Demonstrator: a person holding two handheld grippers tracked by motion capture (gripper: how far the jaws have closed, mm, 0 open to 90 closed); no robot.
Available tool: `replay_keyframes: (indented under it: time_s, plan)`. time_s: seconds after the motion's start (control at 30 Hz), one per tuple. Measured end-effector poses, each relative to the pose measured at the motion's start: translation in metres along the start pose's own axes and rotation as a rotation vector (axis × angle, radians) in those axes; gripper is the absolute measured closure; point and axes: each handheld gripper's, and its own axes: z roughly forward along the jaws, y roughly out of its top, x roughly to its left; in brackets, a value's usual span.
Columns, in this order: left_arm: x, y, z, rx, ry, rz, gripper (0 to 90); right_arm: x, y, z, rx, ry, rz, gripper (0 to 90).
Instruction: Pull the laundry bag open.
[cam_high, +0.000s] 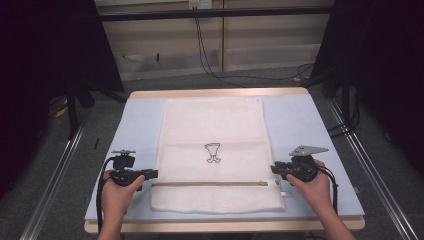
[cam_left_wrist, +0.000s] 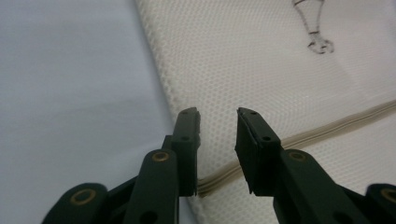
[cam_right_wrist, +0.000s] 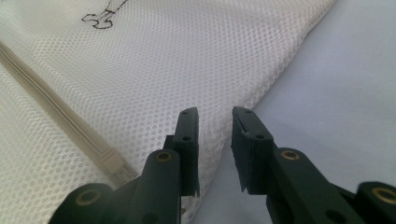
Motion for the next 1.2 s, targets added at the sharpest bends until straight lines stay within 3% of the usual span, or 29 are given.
replay_keyframes:
  time_s: [0.07,0.2,0.33,0.5,0.7,0.73,0.9,0.97,1.03,1.2]
  plan:
    - [-0.004,0.002,0.001,-0.006,-0.007,0.0,64.4,0.001,0.0,-0.003,-0.013,0.005,-0.019,72.1]
    - [-0.011,0.006,0.008,-0.015,-0.107,0.01,61.7,0.007,-0.003,-0.007,-0.035,0.028,-0.092,82.6]
    - [-0.021,0.008,0.015,-0.016,-0.107,0.042,58.8,0.011,-0.007,-0.008,-0.019,0.043,-0.12,85.6]
    - [-0.035,0.012,0.024,-0.02,-0.096,0.095,55.9,0.013,-0.01,-0.009,-0.043,0.036,-0.123,85.1]
    - [-0.054,0.016,0.035,-0.009,-0.129,0.133,51.6,0.015,-0.017,-0.01,-0.03,0.046,-0.137,84.2]
    - [-0.061,0.017,0.039,0.003,-0.147,0.144,51.2,0.017,-0.018,-0.013,-0.035,0.056,-0.136,88.1]
    - [-0.073,0.018,0.047,0.001,-0.162,0.152,51.5,0.018,-0.018,-0.017,-0.046,0.053,-0.122,90.0]
    - [-0.081,0.019,0.051,0.0,-0.192,0.127,51.6,0.019,-0.019,-0.017,-0.042,0.056,-0.122,90.0]
    - [-0.084,0.019,0.053,-0.007,-0.197,0.121,52.5,0.019,-0.02,-0.017,-0.038,0.06,-0.122,90.0]
    - [-0.102,0.02,0.066,0.03,-0.227,0.114,54.6,0.023,-0.02,-0.018,-0.05,0.052,-0.13,90.0]
